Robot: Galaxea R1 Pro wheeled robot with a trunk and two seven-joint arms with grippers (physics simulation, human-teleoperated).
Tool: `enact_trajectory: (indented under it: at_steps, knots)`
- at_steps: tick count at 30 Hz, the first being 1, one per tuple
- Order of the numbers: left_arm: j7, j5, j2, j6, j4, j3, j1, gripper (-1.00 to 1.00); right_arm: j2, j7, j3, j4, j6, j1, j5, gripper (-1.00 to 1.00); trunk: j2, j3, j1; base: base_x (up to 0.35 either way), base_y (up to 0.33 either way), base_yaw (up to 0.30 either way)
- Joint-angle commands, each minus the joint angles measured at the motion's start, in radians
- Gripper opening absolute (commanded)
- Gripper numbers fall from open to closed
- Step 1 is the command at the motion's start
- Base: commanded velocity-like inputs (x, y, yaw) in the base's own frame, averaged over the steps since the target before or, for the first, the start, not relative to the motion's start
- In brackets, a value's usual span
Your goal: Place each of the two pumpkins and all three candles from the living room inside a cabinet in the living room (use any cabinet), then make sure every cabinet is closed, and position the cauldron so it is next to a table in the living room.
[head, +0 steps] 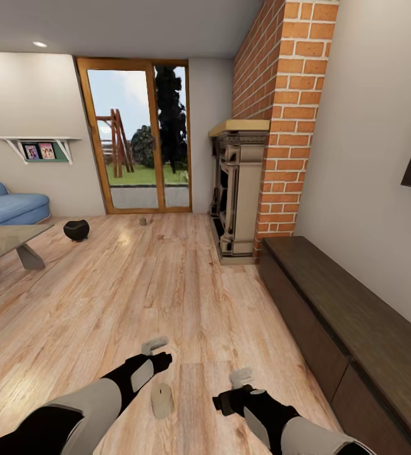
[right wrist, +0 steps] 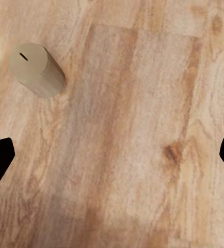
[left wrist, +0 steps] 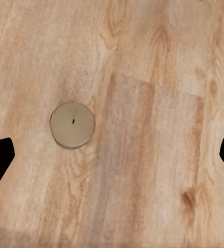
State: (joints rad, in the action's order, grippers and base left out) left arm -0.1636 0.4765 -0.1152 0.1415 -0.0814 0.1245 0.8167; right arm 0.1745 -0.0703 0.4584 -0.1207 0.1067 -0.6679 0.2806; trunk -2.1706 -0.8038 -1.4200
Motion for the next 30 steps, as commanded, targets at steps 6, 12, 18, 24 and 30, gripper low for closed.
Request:
enact_trajectory:
  at_steps: [6,12,18,24,30]
  knots:
    - [-0.012,0.008,0.003,0.095,-0.031,0.007,0.001,1.00,-0.002,0.000,0.002,-0.283,0.282,-0.001,0.009,1.00,0.000,-0.001,0.000,0.000,0.000,0.000]
    - [-0.012,0.009,0.019,0.118,-0.025,0.006,0.001,1.00,-0.035,0.000,-0.029,-0.489,0.459,-0.001,0.009,1.00,0.000,-0.001,0.000,0.000,0.000,0.000]
    - [-0.014,0.008,0.046,0.188,-0.025,0.006,0.003,1.00,-0.044,0.000,-0.172,-0.635,0.611,-0.002,0.006,1.00,0.000,-0.001,0.000,0.000,0.000,0.000]
    - [-0.015,0.007,0.066,0.228,-0.031,0.008,0.006,1.00,-0.043,0.001,-0.218,-0.786,0.745,0.000,0.002,1.00,0.000,-0.001,0.000,0.000,0.000,0.000]
    - [-0.017,0.005,0.069,0.259,-0.032,0.009,0.008,1.00,-0.043,0.001,-0.221,-0.816,0.792,0.000,0.001,1.00,0.000,-0.001,0.000,0.000,0.000,0.000]
